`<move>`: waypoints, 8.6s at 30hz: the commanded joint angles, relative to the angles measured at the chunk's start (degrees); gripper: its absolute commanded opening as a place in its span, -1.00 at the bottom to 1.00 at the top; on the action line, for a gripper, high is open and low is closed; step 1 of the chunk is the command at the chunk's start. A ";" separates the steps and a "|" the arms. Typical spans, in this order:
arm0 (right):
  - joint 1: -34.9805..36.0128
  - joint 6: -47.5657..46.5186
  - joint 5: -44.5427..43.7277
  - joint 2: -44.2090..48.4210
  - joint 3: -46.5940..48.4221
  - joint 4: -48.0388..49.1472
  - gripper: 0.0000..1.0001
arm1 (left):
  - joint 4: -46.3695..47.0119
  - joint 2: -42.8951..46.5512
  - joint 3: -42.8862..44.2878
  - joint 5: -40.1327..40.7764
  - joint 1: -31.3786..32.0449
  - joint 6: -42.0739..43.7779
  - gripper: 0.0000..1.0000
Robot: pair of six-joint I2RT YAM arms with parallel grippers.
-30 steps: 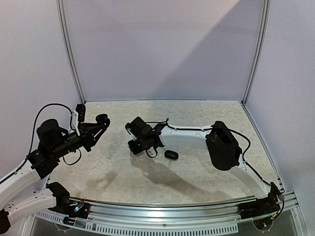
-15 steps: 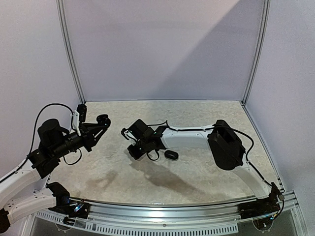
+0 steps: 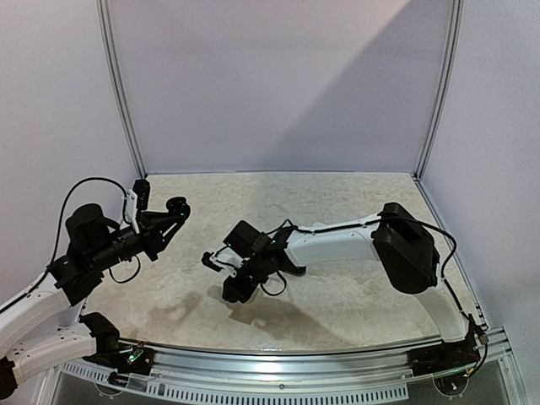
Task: Insert the wireless bluetooth earbuds into the charging case
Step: Move the left earbud to the center of the board, then move the left earbud to the corner of the board, then pick up the left earbud from the corner of the board, then insert the left earbud into the left side groove of the charging case.
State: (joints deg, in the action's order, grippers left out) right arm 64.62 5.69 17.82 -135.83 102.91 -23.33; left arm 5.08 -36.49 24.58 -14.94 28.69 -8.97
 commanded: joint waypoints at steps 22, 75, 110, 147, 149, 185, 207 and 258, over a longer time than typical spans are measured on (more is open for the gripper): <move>5.74 -8.47 0.66 5.14 -1.33 -19.83 -0.14 | -0.60 -0.08 0.23 -0.29 -0.74 1.32 -1.00; 12.26 60.22 -16.80 5.31 -3.01 -22.11 -0.61 | 1.80 -0.07 -0.51 -3.75 -0.74 -0.83 -1.00; 6.46 22.88 -25.21 13.46 -19.19 -30.53 -0.66 | 0.46 0.37 0.32 -3.61 -0.74 0.80 -1.00; 1.91 63.74 -20.01 31.22 -35.69 -7.80 -0.13 | 1.61 0.43 -1.55 -2.99 -0.74 1.50 -1.00; 1.97 65.45 -18.99 30.71 -36.87 -4.70 -0.09 | 1.60 0.54 -1.64 -2.99 -0.74 1.50 -1.00; 4.38 58.87 -24.70 17.02 -18.17 -26.73 -0.51 | 1.95 1.28 -2.01 -2.94 -0.74 1.36 -1.00; 4.25 56.53 -20.58 15.73 -21.14 -24.23 -0.73 | 0.98 1.77 -1.81 -3.08 -0.74 1.41 -1.00; 15.39 -21.11 -37.26 25.01 8.74 30.47 -1.00 | 17.32 5.52 -0.67 -1.00 4.60 15.74 -1.00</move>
State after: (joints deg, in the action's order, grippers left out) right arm 78.30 -6.96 -21.65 -107.83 110.21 -2.63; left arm 18.02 -30.76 24.60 -18.48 31.48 5.06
